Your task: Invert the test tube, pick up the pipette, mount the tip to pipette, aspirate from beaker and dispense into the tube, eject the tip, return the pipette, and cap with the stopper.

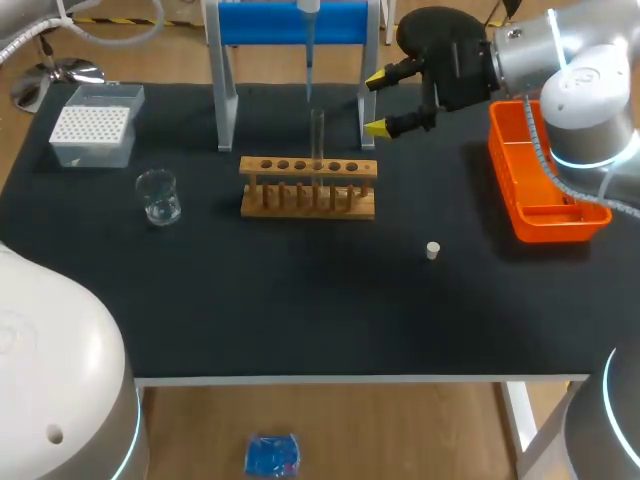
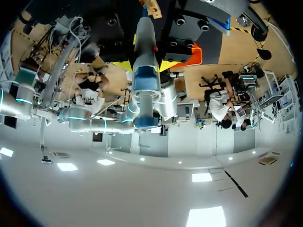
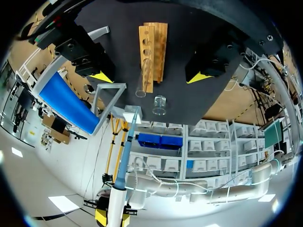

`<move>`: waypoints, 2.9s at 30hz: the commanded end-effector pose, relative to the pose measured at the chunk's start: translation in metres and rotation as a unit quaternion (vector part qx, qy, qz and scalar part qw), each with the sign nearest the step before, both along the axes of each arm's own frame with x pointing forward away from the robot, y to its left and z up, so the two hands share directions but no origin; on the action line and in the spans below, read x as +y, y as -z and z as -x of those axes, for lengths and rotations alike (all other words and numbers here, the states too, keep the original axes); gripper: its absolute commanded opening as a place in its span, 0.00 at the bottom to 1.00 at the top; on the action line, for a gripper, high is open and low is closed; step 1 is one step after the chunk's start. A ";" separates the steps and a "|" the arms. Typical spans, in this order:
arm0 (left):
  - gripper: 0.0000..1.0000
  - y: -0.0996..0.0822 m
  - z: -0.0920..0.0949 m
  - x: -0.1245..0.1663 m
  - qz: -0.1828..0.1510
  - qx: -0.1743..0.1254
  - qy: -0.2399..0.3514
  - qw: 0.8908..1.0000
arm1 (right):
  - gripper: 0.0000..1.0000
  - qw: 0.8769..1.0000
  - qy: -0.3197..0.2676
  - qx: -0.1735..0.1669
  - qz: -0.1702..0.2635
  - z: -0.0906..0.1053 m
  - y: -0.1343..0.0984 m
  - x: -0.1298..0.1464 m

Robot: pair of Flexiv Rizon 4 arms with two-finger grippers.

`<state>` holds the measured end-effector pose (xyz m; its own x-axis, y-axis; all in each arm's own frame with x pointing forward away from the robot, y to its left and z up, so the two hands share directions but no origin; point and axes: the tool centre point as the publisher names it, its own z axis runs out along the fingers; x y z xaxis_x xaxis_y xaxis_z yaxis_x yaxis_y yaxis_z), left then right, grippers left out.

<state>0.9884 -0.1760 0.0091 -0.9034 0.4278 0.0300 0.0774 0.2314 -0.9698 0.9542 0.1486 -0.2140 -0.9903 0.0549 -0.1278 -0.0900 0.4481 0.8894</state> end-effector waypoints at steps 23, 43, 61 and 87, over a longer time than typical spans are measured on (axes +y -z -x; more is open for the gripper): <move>0.00 -0.001 0.006 -0.004 0.017 -0.012 0.003 1.000 | 1.00 1.000 0.000 -0.001 -0.001 0.000 0.000 0.000; 0.00 0.007 0.011 -0.006 0.031 -0.012 -0.004 0.999 | 1.00 1.000 0.000 -0.001 -0.001 0.000 0.000 0.000; 0.00 0.021 0.012 -0.004 0.034 -0.002 -0.010 0.999 | 1.00 1.000 0.000 -0.001 -0.001 0.000 0.000 0.000; 0.00 0.031 0.008 0.003 0.014 0.002 -0.026 1.000 | 1.00 1.000 0.000 -0.001 -0.001 0.000 0.000 0.000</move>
<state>0.9818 -0.1739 -0.0224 -0.9222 0.3861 0.0228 0.0618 0.2052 -0.9768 0.9542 0.1486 -0.2140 -0.9903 0.0547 -0.1280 -0.0901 0.4482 0.8894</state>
